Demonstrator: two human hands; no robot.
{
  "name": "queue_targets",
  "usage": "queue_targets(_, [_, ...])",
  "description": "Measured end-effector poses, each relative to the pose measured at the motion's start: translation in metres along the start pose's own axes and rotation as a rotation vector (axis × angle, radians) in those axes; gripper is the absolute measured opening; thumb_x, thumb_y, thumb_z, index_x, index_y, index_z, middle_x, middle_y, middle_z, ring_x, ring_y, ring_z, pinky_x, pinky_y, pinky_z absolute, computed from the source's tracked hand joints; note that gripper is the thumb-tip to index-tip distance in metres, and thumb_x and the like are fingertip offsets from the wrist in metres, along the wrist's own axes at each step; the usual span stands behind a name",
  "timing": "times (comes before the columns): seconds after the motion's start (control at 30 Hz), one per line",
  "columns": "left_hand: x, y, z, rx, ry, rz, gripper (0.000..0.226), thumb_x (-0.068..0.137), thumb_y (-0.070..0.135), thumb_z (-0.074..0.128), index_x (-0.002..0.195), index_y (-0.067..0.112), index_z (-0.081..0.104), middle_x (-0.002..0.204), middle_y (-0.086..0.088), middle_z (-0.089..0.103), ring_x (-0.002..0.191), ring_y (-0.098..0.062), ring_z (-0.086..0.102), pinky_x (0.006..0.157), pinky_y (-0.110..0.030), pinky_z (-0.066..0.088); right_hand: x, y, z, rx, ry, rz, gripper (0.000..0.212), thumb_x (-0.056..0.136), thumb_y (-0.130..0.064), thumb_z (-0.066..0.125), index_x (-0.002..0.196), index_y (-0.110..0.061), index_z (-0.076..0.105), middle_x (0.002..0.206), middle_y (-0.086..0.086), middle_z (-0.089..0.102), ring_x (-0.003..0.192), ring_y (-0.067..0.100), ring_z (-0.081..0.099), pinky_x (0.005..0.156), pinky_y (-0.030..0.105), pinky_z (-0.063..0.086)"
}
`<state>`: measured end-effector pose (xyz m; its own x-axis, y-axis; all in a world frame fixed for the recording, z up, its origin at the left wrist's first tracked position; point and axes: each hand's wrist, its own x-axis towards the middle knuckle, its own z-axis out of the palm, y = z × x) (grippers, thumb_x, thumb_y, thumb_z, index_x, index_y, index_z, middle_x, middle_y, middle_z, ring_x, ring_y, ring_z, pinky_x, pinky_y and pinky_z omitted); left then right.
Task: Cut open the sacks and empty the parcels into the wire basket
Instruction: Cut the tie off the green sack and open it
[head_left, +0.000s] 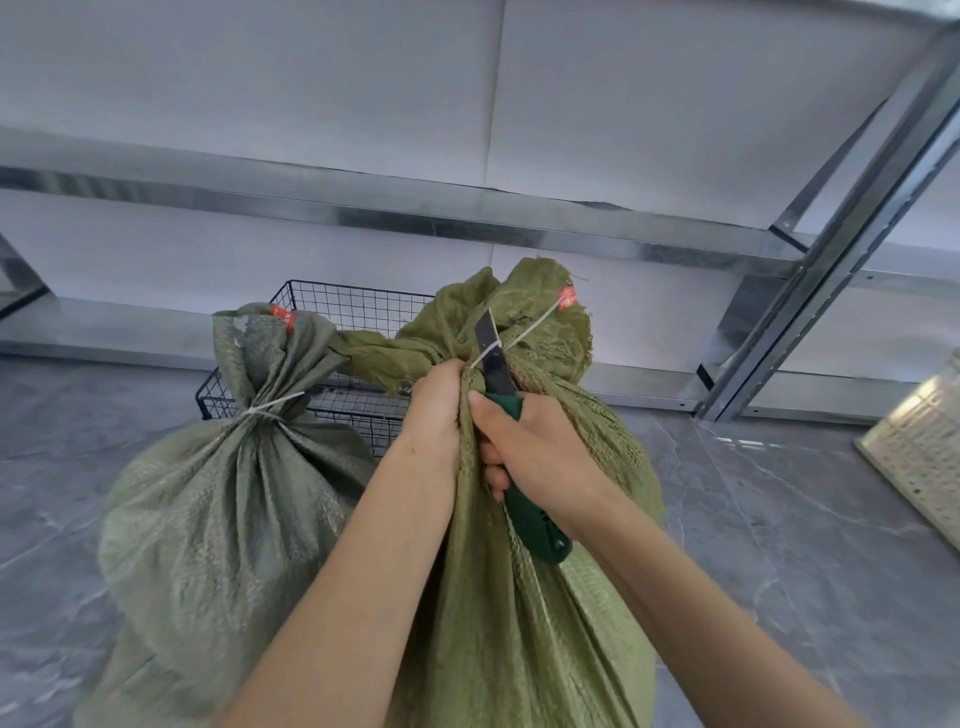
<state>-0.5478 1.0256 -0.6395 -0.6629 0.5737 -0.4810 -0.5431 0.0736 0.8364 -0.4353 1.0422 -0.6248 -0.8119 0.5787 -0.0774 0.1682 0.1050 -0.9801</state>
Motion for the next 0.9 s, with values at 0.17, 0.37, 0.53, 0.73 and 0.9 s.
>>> queue_targets(0.17, [-0.013,-0.006,0.0,-0.019,-0.018,0.057,0.032,0.093,0.022,0.045,0.08,0.001,0.064,0.066,-0.015,0.059,0.055,-0.022,0.052,0.057,-0.028,0.042,-0.003,0.008,0.004,0.055,0.107,-0.057,0.04,0.099,-0.027,0.049,0.061,-0.015,0.04,0.046,-0.002,0.038,0.037,0.013,0.036,0.043,0.026,0.037])
queue_targets(0.37, [-0.043,-0.021,-0.005,-0.061,-0.139,0.193,0.07,0.101,0.031,0.026,0.043,0.012,0.061,0.034,-0.002,0.046,0.028,-0.016,0.04,0.037,-0.014,0.034,-0.001,0.013,0.012,0.157,0.247,-0.084,0.039,0.097,-0.028,0.051,0.063,-0.014,0.039,0.047,-0.002,0.036,0.04,0.014,0.034,0.048,0.032,0.035])
queue_targets(0.53, [-0.039,-0.001,-0.002,-0.05,-0.111,0.034,0.051,0.094,0.031,0.041,0.053,0.003,0.054,0.037,-0.012,0.045,0.027,-0.021,0.041,0.035,-0.021,0.04,-0.007,0.007,0.0,0.153,0.124,-0.057,0.043,0.098,-0.027,0.05,0.058,-0.013,0.042,0.047,0.002,0.04,0.039,0.015,0.038,0.046,0.028,0.041])
queue_targets(0.73, [-0.025,0.001,0.004,-0.172,-0.036,0.094,0.033,0.089,0.016,0.05,0.116,-0.002,0.057,0.084,-0.016,0.064,0.063,-0.024,0.063,0.045,-0.021,0.048,-0.014,-0.011,-0.04,0.183,0.156,-0.078,0.025,0.095,-0.026,0.055,0.08,-0.007,0.059,0.068,0.011,0.067,0.042,0.02,0.043,0.049,0.032,0.042])
queue_targets(0.9, [-0.02,0.003,0.0,-0.21,-0.049,0.084,0.039,0.088,0.016,0.051,0.122,-0.003,0.054,0.091,-0.017,0.064,0.065,-0.024,0.064,0.042,-0.023,0.049,-0.028,-0.019,-0.055,-0.009,-0.129,0.101,0.022,0.095,-0.021,0.056,0.08,-0.005,0.057,0.064,0.012,0.065,0.039,0.015,0.043,0.043,0.026,0.043])
